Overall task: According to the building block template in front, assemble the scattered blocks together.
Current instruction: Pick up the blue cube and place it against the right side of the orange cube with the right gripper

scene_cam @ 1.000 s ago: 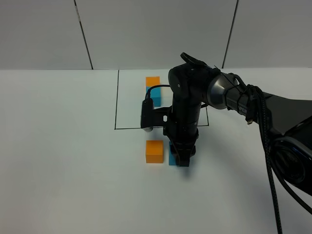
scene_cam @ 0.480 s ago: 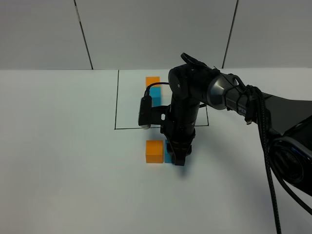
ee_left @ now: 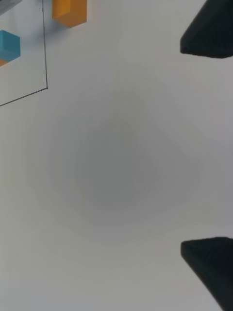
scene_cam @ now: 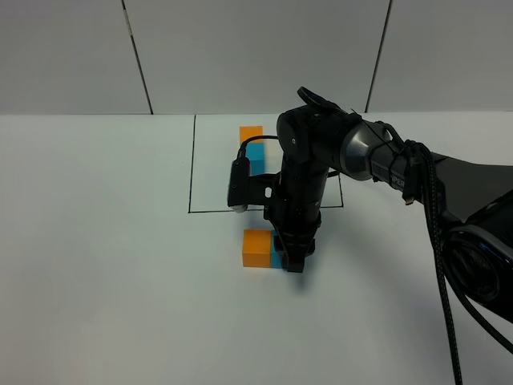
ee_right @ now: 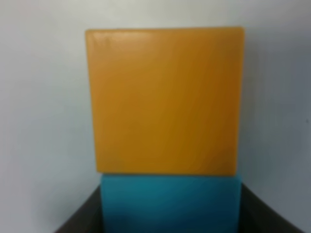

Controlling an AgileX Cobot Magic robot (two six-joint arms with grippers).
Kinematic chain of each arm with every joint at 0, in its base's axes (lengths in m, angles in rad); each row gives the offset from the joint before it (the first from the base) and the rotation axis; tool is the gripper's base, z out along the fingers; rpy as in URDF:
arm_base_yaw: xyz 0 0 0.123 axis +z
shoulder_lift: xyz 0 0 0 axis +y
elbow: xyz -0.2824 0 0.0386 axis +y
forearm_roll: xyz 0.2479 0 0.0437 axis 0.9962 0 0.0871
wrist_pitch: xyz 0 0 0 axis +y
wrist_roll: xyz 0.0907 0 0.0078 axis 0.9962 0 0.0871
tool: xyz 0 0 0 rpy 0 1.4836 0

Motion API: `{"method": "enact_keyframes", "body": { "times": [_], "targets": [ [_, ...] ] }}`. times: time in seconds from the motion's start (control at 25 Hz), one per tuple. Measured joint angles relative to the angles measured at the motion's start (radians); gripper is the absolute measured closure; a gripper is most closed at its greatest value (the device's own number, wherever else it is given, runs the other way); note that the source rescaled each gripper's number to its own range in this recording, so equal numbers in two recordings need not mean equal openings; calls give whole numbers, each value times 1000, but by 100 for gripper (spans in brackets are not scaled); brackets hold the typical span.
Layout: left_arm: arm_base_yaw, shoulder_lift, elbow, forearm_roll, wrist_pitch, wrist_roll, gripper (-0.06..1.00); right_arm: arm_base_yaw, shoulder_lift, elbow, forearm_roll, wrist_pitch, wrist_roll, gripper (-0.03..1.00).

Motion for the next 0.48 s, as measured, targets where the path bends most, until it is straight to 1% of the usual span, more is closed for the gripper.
{"method": "enact_keyframes", "body": {
  "times": [0.48],
  "targets": [
    [0,0,0,0,0,0,14,0,0,0,2,-1,-2,96]
  ]
}}
